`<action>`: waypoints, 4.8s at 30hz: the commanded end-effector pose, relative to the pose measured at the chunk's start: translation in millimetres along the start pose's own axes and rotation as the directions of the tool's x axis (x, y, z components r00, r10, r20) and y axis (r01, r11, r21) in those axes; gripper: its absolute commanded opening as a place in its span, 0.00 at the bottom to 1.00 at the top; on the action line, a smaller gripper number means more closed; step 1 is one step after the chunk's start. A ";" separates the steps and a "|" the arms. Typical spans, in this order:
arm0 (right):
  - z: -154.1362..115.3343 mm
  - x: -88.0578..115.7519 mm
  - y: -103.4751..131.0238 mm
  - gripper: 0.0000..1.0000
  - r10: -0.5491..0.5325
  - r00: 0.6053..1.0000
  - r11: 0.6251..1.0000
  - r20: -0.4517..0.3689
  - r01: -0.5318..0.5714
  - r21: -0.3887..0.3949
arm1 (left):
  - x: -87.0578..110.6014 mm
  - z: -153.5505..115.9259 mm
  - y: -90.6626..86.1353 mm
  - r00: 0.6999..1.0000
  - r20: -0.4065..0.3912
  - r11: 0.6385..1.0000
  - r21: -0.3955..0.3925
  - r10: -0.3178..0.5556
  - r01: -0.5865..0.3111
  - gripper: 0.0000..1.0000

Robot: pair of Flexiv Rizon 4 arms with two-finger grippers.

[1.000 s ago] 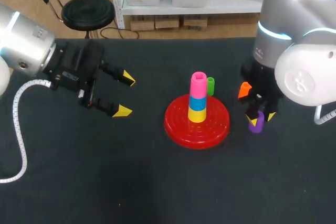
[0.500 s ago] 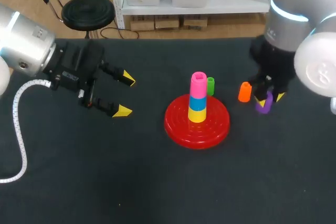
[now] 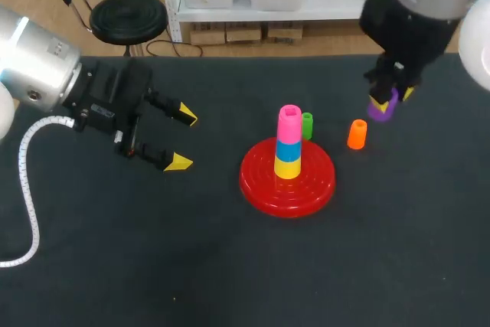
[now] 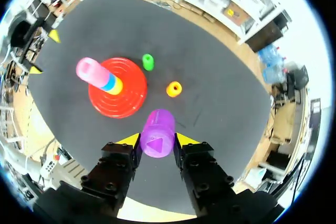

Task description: Pick up and stack the cylinders on the red base in this order: pink,purple,orange,green

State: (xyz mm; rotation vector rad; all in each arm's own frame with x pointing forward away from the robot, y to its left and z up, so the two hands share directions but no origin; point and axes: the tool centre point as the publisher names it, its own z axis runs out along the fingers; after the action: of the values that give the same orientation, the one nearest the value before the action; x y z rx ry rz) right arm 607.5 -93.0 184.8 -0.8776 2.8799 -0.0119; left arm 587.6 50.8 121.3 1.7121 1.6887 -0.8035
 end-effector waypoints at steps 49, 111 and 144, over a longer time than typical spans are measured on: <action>1.5 -80.4 96.2 0.00 -0.356 0.925 0.930 -0.129 0.338 -0.143 | 1.0 0.5 -0.3 1.000 0.002 1.000 -0.002 0.002 -0.002 1.00; -16.3 -70.2 59.4 1.00 -0.260 0.965 0.964 -0.039 0.257 -0.071 | 1.0 0.5 -0.3 1.000 0.002 1.000 -0.002 0.002 -0.002 1.00; 88.6 -55.7 -51.8 1.00 -0.046 0.998 0.997 -0.040 0.044 -0.055 | 1.0 0.5 -0.3 1.000 0.002 1.000 -0.002 0.002 -0.002 1.00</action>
State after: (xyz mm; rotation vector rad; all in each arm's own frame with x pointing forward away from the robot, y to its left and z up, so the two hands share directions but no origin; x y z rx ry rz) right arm 682.7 -105.6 112.5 -0.9492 2.8867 0.0475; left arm 587.6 50.8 121.3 1.7120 1.6887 -0.8035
